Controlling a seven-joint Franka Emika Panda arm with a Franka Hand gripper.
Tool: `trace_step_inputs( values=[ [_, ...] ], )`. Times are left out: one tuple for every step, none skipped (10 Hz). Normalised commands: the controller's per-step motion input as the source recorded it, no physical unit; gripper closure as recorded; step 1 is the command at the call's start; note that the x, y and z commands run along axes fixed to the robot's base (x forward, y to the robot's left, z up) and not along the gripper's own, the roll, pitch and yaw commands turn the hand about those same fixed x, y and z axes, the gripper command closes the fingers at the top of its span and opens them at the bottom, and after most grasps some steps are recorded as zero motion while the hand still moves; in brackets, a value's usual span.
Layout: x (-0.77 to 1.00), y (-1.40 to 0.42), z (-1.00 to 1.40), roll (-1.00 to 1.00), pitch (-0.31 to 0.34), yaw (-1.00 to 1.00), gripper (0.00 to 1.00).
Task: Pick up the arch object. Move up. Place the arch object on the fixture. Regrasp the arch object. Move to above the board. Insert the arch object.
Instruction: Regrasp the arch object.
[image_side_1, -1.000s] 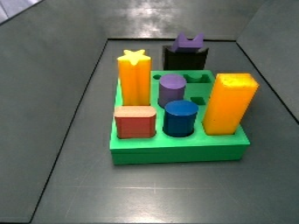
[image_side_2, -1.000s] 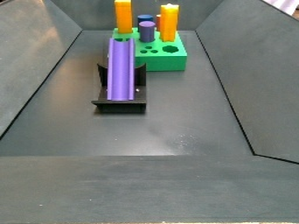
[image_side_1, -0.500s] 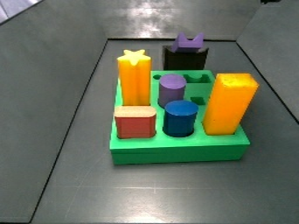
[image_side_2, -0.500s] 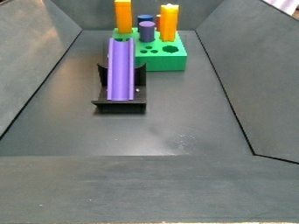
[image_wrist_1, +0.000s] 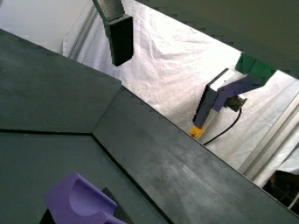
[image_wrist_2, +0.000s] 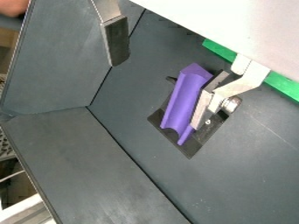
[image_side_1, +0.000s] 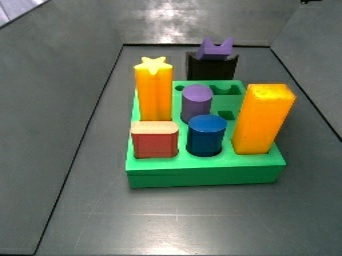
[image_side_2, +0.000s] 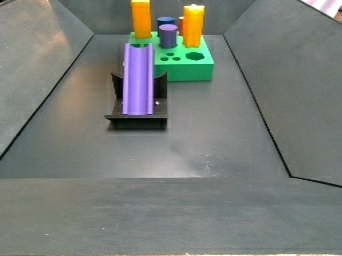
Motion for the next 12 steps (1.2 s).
trace_step_inputs(
  values=[
    [0.06,0.04,-1.0,0.21,0.113,0.08,0.0],
    [0.06,0.05,-1.0,0.21,0.111,0.09,0.0],
    [0.06,0.04,-1.0,0.18,0.1,0.1,0.0],
    [0.07,0.03,-1.0,0.14,0.075,0.12,0.0],
    [0.08,0.03,-1.0,0.13,0.062,0.12,0.0],
    [0.1,0.02,-1.0,0.1,0.039,0.13,0.0],
    [0.12,0.02,-1.0,0.09,0.02,0.13,0.0],
    [0.13,0.01,-1.0,0.08,-0.002,0.12,0.0],
    [0.15,0.0,-1.0,0.08,-0.021,0.1,0.0],
    [0.14,-0.01,-0.91,0.08,-0.026,0.09,0.0],
    [0.13,-0.01,-0.8,0.08,-0.026,0.08,0.0],
    [0.11,-0.02,-0.59,0.08,-0.027,0.06,0.0]
  ],
)
